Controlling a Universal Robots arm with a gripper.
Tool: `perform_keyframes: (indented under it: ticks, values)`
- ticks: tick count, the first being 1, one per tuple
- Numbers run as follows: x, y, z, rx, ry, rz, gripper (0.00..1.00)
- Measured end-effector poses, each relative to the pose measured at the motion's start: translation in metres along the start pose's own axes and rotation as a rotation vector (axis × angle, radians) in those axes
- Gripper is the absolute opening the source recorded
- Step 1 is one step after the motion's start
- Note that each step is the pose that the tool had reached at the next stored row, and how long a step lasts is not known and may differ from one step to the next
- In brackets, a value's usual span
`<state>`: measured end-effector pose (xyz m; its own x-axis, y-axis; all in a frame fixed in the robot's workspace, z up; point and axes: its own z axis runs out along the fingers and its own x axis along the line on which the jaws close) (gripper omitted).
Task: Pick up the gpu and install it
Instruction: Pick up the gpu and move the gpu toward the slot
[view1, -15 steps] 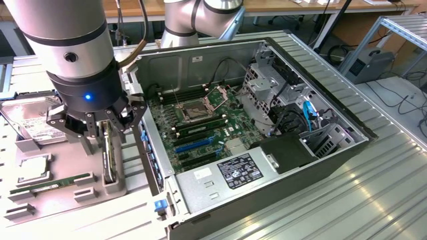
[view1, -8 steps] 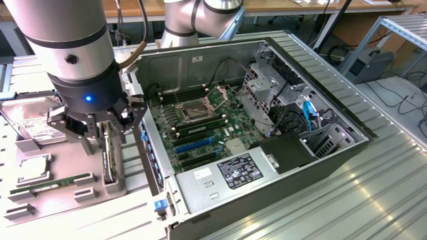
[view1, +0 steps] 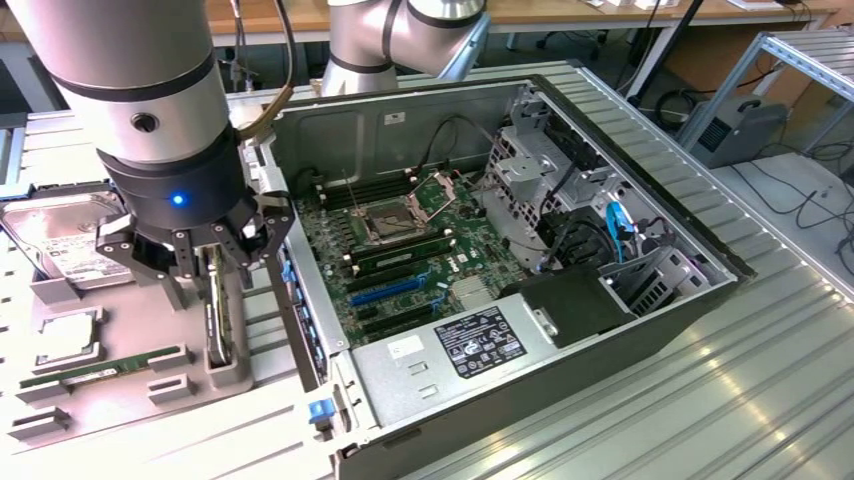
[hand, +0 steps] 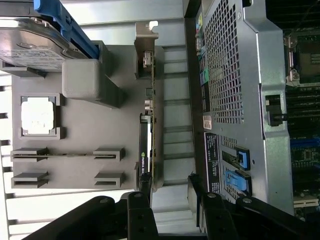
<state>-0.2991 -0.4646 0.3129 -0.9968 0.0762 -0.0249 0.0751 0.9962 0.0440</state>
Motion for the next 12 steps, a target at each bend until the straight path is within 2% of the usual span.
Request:
perform_keyframes:
  ticks: [12]
  values:
    - [0.0006,0.0018,0.0036,-0.0001,-0.0001,0.000,0.42]
